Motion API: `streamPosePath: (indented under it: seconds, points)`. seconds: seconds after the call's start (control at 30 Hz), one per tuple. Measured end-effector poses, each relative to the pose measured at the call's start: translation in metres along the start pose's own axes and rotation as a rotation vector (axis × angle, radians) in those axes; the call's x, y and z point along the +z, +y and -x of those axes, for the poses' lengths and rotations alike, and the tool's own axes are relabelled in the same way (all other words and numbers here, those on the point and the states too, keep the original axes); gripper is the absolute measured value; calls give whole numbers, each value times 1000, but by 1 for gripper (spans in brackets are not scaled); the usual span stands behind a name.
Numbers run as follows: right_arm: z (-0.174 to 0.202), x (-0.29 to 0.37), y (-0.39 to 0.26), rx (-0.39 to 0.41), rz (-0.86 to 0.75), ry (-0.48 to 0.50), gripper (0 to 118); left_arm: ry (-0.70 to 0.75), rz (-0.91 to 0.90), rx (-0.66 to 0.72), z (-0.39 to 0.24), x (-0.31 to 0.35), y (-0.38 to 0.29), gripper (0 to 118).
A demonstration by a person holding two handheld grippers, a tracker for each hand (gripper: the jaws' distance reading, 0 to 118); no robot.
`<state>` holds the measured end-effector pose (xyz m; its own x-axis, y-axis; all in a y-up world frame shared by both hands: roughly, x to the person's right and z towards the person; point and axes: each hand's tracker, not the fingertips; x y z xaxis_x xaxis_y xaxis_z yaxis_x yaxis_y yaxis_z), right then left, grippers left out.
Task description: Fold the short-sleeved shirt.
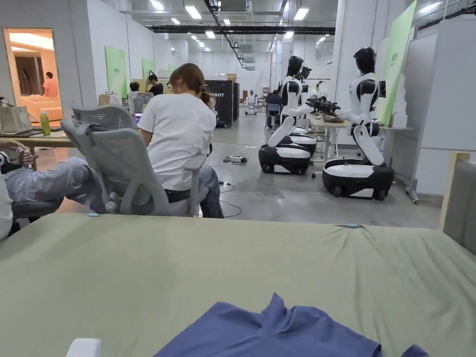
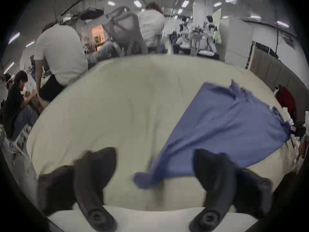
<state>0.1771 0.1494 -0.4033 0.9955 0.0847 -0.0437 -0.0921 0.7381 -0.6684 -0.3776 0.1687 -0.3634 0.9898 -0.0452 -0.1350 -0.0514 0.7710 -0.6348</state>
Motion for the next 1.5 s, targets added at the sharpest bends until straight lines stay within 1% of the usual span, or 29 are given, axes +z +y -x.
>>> streamPosePath:
  seconds: [0.03, 0.13, 0.17, 0.2, 0.23, 0.27, 0.3, 0.33, 0.4, 0.5, 0.6, 0.67, 0.8, 0.83, 0.9, 0.93, 0.97, 1.0, 1.03, 1.07, 1.1, 1.17, 1.2, 1.23, 1.27, 1.3, 1.37, 1.43, 1.5]
  points:
    - [11, 12, 13, 5, -61, 29, 116, -4, -57, -17, -11, 10, 12, 102]
    - [49, 44, 47, -13, -201, 119, 115, -55, -182, -58, -54, 41, 44, 102]
    - [61, 53, 54, -24, -235, 143, 114, -79, -201, -61, -66, 47, 52, 102]
    - [73, 60, 60, -36, -263, 165, 110, -98, -224, -62, -80, 53, 58, 101]
    - [83, 66, 63, -47, -291, 188, 92, -109, -243, -64, -88, 45, 63, 93]
    - [90, 70, 65, -54, -311, 212, 65, -121, -253, -72, -97, 48, 65, 79]
    - [97, 72, 65, -60, -325, 222, 27, -129, -256, -88, -107, 49, 68, 48]
    - [104, 73, 65, -52, -321, 205, 0, -129, -258, -109, -115, 50, 69, 0]
    - [112, 72, 65, -23, -337, 160, 0, -144, -260, -152, -123, 47, 65, 0]
    - [112, 66, 66, -16, -305, 210, 0, -161, -224, -154, -112, 42, 69, 0]
    - [116, 60, 68, 10, -310, 195, 0, -120, -175, -126, -78, 30, 76, 0]
    - [117, 54, 69, 13, -298, 205, 0, -97, -78, -87, -48, 16, 79, 0]
    - [130, 36, 72, 16, -272, 225, 0, -88, 197, -8, 9, -21, 68, 0]
    - [133, 32, 72, 19, -266, 229, 0, -86, 236, 6, 19, -29, 61, 0]
    - [139, 24, 71, 25, -254, 235, 0, -75, 237, 39, 26, -31, 48, 0]
    - [142, 20, 71, 25, -246, 243, 0, -93, 239, 63, 31, -36, 41, 18]
    - [144, 16, 72, 27, -240, 246, 0, -99, 250, 88, 34, -40, 36, 54]
    - [147, 12, 72, 30, -234, 247, 0, -109, 266, 102, 37, -46, 30, 92]
    - [149, 9, 72, 33, -227, 246, 0, -103, 290, 90, 31, -46, 24, 115]
    - [150, 6, 72, 35, -221, 247, 0, -96, 310, 70, 30, -50, 19, 108]
    - [149, 2, 72, 37, -216, 247, 0, -85, 319, 58, 28, -53, 14, 94]
    - [149, -4, 73, 41, -207, 244, 0, -77, 379, 67, 26, -60, 6, 72]
    - [149, -7, 74, 41, -201, 243, 0, -83, 424, 79, 25, -64, 1, 47]
    - [145, -12, 74, 40, -194, 241, 0, -110, 480, 73, 23, -68, -5, 18]
    - [142, -17, 76, 42, -186, 239, 0, -142, 488, 59, 20, -69, -8, 12]
    - [139, -22, 79, 47, -178, 237, 0, -125, 441, 59, 20, -64, -3, 2]
    - [125, -33, 89, 47, -164, 221, 0, -113, 365, 24, 13, -49, 3, 2]
    - [106, -52, 105, 59, -147, 175, 0, -116, 290, -13, 16, -42, 8, 2]
    - [88, -76, 121, 105, -116, 117, 0, -131, 235, 29, 15, -30, 8, 2]
